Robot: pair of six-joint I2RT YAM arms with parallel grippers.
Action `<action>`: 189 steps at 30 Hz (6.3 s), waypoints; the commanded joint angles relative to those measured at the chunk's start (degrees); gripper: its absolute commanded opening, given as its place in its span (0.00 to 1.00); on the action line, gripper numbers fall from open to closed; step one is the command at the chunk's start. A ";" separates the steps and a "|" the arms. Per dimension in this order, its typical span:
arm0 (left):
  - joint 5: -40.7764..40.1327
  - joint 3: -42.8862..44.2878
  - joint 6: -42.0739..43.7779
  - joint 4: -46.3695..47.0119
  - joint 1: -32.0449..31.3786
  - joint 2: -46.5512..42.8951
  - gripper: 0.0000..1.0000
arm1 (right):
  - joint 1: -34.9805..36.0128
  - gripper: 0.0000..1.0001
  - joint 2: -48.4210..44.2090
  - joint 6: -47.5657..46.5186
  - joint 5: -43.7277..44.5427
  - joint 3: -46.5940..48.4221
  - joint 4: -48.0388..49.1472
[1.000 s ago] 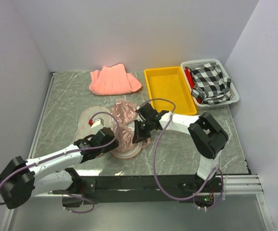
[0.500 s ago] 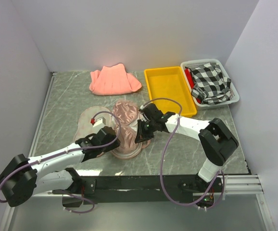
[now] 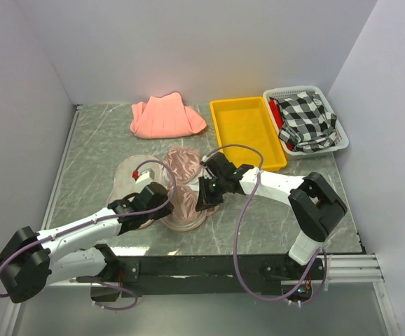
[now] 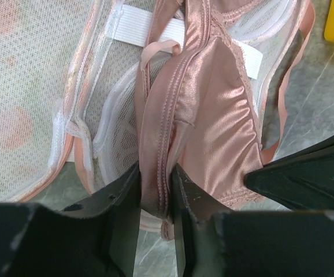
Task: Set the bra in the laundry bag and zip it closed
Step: Adjust the bra in the laundry bag.
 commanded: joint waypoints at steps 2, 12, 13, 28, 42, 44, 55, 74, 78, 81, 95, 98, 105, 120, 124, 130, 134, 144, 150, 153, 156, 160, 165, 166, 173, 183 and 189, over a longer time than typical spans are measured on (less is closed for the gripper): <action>1.59 1.53 0.14 0.03 0.16 0.71 0.30 | 0.79 0.05 -1.92 -0.08 -0.19 0.86 -0.88; 1.59 -0.75 -1.53 -0.23 0.07 0.36 0.36 | 0.88 0.08 -1.22 -0.78 2.10 0.51 -1.84; 1.41 -0.67 -1.62 -0.49 0.07 0.62 0.39 | 0.96 0.09 -0.95 -0.70 2.01 0.69 -1.85; -9.03 6.61 0.04 -11.30 0.07 -7.54 1.00 | -0.96 0.62 -7.54 -2.89 20.81 8.95 -10.99; 9.49 13.64 24.65 21.03 24.50 7.09 0.97 | -12.48 0.61 11.78 -13.79 10.10 33.72 -6.32; 11.77 15.76 26.32 22.78 24.76 10.27 0.97 | -12.66 0.61 14.06 -14.06 11.41 36.36 -6.25; 20.04 21.13 27.56 31.14 25.73 25.13 0.99 | -16.52 0.62 20.93 -16.51 5.79 42.26 -7.91; 24.44 22.97 28.00 35.80 26.35 34.72 0.96 | -17.32 0.63 27.52 -18.19 -6.07 44.02 -5.98; 24.70 23.33 27.91 35.63 26.35 35.51 0.92 | -17.40 0.63 28.23 -18.36 -5.99 44.28 -5.89; 24.27 23.24 28.08 35.36 26.44 35.69 0.91 | -17.40 0.64 29.02 -19.06 -4.49 44.90 -6.77; 20.75 20.25 26.33 35.81 26.61 33.50 0.95 | -17.49 0.56 29.90 -18.45 -6.78 44.02 -5.63; 20.48 21.21 26.50 34.84 26.61 34.71 0.96 | -17.58 0.56 29.72 -18.28 -6.87 44.02 -5.36; 23.82 22.97 26.32 35.28 26.61 38.15 0.81 | -17.58 0.56 30.07 -18.01 -7.48 44.90 -5.63; 24.88 24.38 26.06 34.66 26.61 39.38 0.41 | -17.58 0.21 29.55 -18.10 -9.06 43.84 -4.75; 25.14 23.94 26.15 34.31 26.61 37.54 0.32 | -17.58 0.06 29.11 -18.19 -9.41 43.67 -5.19; 23.91 23.24 26.94 32.81 26.61 33.42 0.32 | -17.14 0.04 24.28 -18.54 -10.38 40.86 -3.96; 23.91 22.72 27.12 32.11 26.61 30.86 0.33 | -16.18 0.06 20.42 -18.71 -10.39 39.10 -3.96; 23.74 19.99 26.86 32.11 26.61 26.90 0.33 | -12.66 0.07 17.33 -18.89 -11.43 36.99 -4.31; 24.00 18.85 26.77 32.20 26.61 25.67 0.33 | -12.13 0.07 18.12 -16.70 -15.56 36.81 -3.25; 24.09 19.02 26.77 32.29 26.52 25.76 0.33 | -12.13 0.08 19.35 -15.99 -16.01 36.81 -2.82; 24.26 19.28 26.68 32.46 26.61 26.28 0.32 | -12.22 0.08 20.40 -15.64 -14.17 36.64 -2.46; 24.18 19.46 26.59 32.37 26.61 26.90 0.33 | -12.74 0.09 23.56 -15.81 -12.58 38.83 -4.21; 23.82 19.37 26.24 32.29 26.61 27.69 0.33 | -13.53 0.10 27.70 -15.64 -10.56 42.17 -6.86; 23.82 19.46 26.33 32.20 26.61 27.78 0.33 | -13.71 0.10 27.79 -15.55 -10.04 42.00 -6.86; 24.70 20.34 25.36 33.16 26.61 30.59 0.32 | -14.59 0.08 27.00 -14.50 -3.45 40.94 -7.56; 25.32 21.66 25.01 33.60 26.61 33.40 0.32 | -14.68 0.46 28.84 -16.17 1.65 44.72 -14.23; 24.70 21.22 25.45 32.99 26.61 31.65 0.33 | -14.86 0.59 24.89 -16.25 3.76 40.51 -11.60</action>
